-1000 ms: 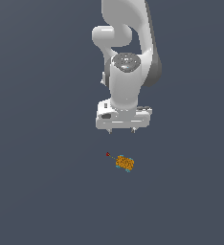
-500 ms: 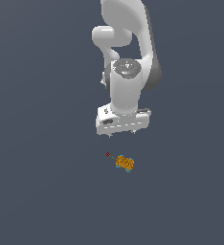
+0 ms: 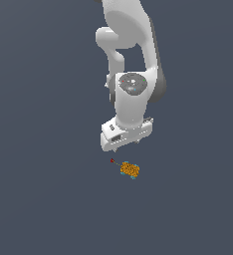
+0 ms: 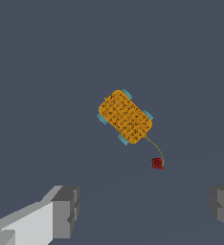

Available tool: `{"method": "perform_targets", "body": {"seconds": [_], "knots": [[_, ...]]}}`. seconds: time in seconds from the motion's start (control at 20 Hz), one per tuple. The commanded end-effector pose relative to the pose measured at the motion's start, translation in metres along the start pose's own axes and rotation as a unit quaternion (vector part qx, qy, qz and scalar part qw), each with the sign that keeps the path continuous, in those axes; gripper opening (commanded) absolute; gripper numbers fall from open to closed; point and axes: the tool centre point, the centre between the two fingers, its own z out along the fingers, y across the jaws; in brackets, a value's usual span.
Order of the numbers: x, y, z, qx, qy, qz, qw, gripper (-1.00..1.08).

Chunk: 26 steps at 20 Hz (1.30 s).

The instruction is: Pick up the object and move it to a goal position.

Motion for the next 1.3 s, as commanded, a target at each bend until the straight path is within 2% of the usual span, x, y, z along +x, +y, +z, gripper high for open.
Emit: {"method": "perform_targets", "body": {"seconds": [0.0, 0.25, 0.5, 0.9, 1.25], "knots": [[0.004, 0.002, 0.007, -0.001, -0.002, -0.037, 0.9993, 1.0], [0.011, 0.006, 0.021, -0.001, -0.004, -0.108, 0.9941, 1.0], [0.018, 0.01, 0.036, 0.0, -0.006, -0.179, 0.9838, 1.0], [0.027, 0.016, 0.059, 0.002, -0.007, -0.286, 0.9581, 1.0], [0.032, 0.02, 0.073, 0.004, -0.007, -0.35, 0.9366, 1.0]]}}
